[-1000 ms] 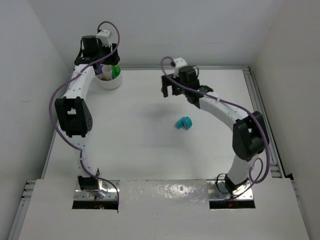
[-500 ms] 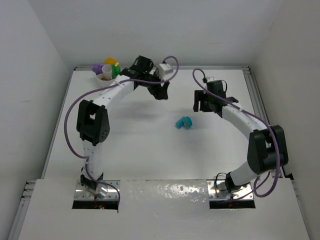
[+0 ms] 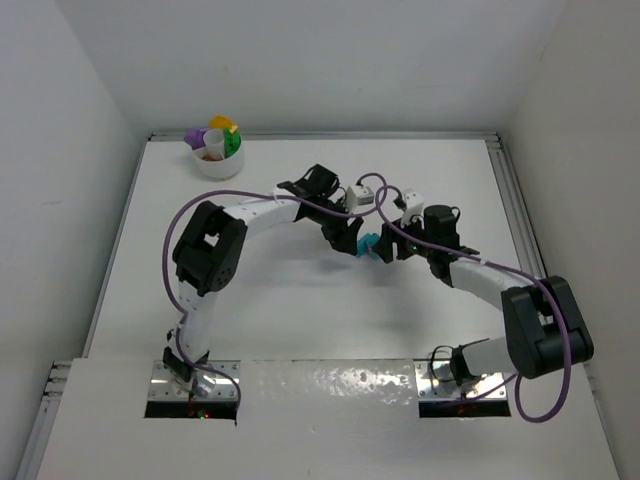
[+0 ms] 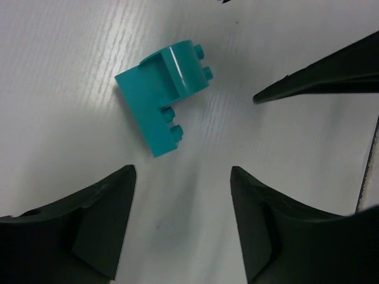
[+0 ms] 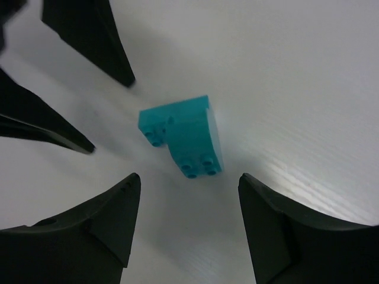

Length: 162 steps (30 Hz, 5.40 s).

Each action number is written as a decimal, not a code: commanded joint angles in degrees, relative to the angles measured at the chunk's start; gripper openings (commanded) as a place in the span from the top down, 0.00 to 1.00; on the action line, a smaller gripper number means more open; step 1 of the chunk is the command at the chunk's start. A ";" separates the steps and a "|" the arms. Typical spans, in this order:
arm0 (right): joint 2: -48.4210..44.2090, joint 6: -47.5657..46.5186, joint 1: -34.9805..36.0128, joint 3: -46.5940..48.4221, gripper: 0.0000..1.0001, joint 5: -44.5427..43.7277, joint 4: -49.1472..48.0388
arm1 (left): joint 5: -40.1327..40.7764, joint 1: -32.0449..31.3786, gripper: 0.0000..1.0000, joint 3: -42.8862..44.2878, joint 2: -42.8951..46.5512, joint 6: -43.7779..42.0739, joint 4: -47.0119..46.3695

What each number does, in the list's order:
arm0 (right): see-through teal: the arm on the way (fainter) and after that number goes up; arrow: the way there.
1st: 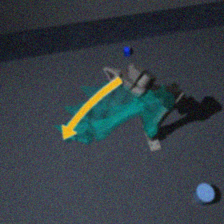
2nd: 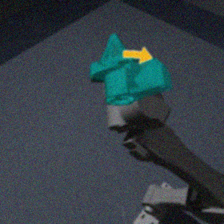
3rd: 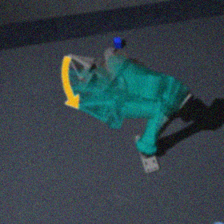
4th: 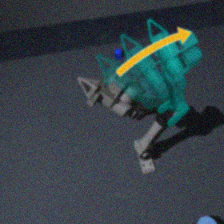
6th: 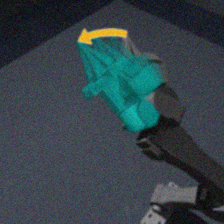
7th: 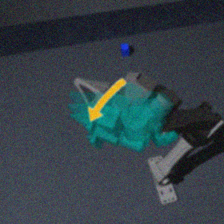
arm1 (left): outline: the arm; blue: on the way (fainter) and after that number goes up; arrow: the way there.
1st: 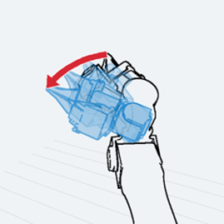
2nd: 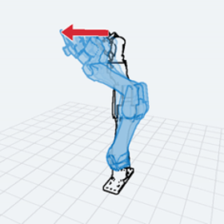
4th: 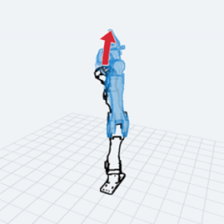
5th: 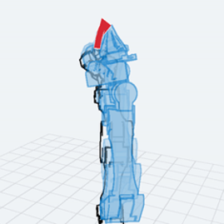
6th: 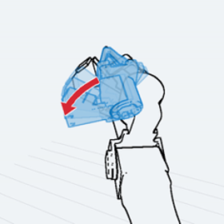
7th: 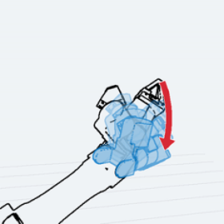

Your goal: Sort the legos into containers by color

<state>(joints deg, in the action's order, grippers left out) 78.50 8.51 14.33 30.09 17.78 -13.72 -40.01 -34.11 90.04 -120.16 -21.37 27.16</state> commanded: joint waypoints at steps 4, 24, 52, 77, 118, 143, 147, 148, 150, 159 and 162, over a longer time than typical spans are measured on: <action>4.03 -3.15 -0.26 1.12 0.36 7.36 -13.00 | 3.70 -2.80 0.44 -3.38 -1.04 5.46 -11.51; 10.54 -2.89 0.35 2.87 0.43 5.86 -13.44 | 10.74 -4.65 0.60 -5.84 -3.94 12.22 -18.72; 11.50 4.14 1.41 4.55 0.96 -3.27 -16.34 | 4.76 -4.39 1.00 2.51 -4.12 16.09 -15.12; 5.26 6.25 0.00 9.80 1.00 1.29 -14.85 | 13.99 16.60 1.00 21.57 3.77 3.79 7.80; 32.85 1.87 11.34 43.35 1.00 -17.75 16.72 | -20.71 41.49 1.00 -22.97 42.90 -1.05 -32.08; 39.45 -2.88 11.78 51.13 0.46 -18.49 31.47 | -24.85 37.98 1.00 -25.53 45.45 -4.30 -29.53; 34.98 -4.46 11.69 48.68 0.30 -14.71 26.57 | -25.29 37.80 1.00 -25.97 45.80 -3.95 -29.71; 33.49 -4.91 11.69 47.79 0.28 -13.23 25.07 | -25.47 37.80 1.00 -26.14 45.89 -3.77 -29.71; 28.31 -6.84 11.43 45.60 0.25 -10.50 21.82 | -25.99 37.71 1.00 -26.32 46.06 -3.77 -29.62; 18.26 8.08 9.31 38.89 0.32 28.69 -26.61 | -30.47 36.48 1.00 -26.93 46.51 -7.53 -28.66; 20.99 9.07 10.80 40.14 0.30 30.82 -32.83 | -31.88 36.13 1.00 -26.67 46.51 -10.36 -24.97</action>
<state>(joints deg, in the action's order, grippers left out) 96.97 13.26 23.49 69.32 38.28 -31.83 -67.44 2.90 63.64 -75.59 -27.64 0.54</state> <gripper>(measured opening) 0.691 0.266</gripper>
